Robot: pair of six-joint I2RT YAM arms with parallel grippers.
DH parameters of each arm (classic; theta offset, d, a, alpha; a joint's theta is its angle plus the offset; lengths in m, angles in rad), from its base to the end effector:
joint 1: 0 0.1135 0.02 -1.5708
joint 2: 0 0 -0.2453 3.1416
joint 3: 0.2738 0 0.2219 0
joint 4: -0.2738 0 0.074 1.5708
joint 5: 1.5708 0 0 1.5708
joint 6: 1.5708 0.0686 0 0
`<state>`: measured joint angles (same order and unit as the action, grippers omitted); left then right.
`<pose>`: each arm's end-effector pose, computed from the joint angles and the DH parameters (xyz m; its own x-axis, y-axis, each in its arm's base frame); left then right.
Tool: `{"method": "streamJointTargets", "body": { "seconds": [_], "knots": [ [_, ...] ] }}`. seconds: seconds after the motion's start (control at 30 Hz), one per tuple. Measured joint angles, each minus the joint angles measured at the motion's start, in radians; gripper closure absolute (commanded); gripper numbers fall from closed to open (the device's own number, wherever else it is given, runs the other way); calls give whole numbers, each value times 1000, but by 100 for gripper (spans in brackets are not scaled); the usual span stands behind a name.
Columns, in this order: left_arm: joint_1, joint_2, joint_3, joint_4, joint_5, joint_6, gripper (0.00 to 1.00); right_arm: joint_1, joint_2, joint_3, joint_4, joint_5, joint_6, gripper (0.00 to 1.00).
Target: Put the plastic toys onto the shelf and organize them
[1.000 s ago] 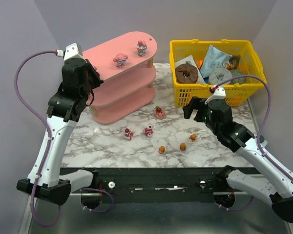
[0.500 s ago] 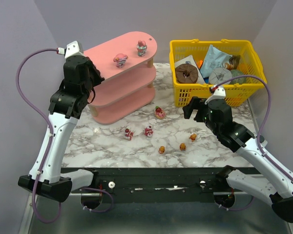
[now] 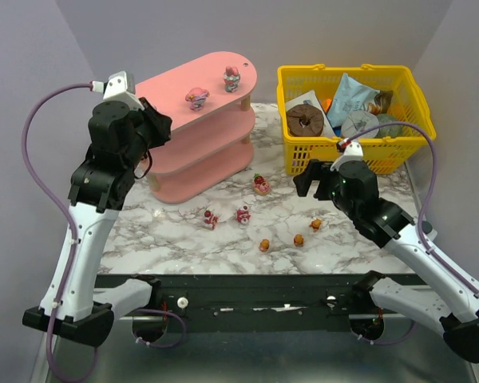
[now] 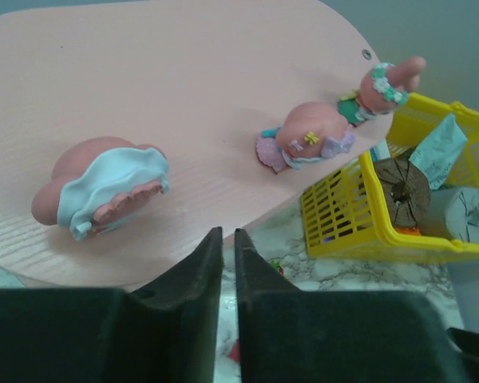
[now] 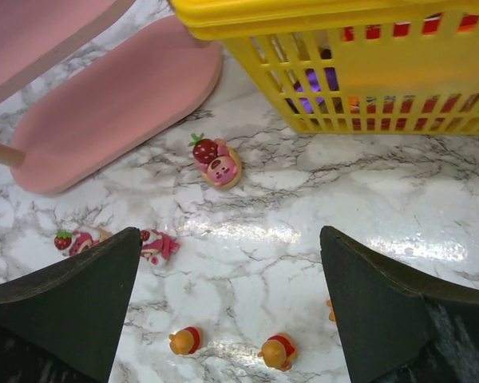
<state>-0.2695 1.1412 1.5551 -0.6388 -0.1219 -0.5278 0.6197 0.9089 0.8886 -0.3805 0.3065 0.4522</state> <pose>0.2218 -0.0526 0.4457 -0.2613 -0.4464 -0.8558 0.0214 0.8837 -0.4675 0.1849 0.1065 0.3083 -0.4288 0.2058 -0.8796 -0.1559 0.9422 0.2964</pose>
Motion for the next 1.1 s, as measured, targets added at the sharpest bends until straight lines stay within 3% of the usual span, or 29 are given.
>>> {"method": "streamJointTargets", "body": {
  "seconds": [0.03, 0.17, 0.27, 0.47, 0.67, 1.1],
  "knots": [
    [0, -29, -17, 9, 25, 18, 65, 0, 6, 0, 6, -21, -10, 0],
    [0, -127, -64, 13, 95, 66, 31, 1, 37, -29, 77, -140, -51, 0],
    [0, -223, -113, 11, 117, 115, 15, 18, 43, -92, 149, -213, -68, 0],
    [0, -382, -248, 0, 89, 159, 2, 138, 145, -133, 294, -296, -134, 0],
    [0, -472, -371, 2, -5, 169, 1, 271, 372, -132, 446, -287, -183, 2],
    [0, -525, -459, 30, -141, 171, 1, 284, 706, -126, 628, -256, -143, 16]
  ]
}}
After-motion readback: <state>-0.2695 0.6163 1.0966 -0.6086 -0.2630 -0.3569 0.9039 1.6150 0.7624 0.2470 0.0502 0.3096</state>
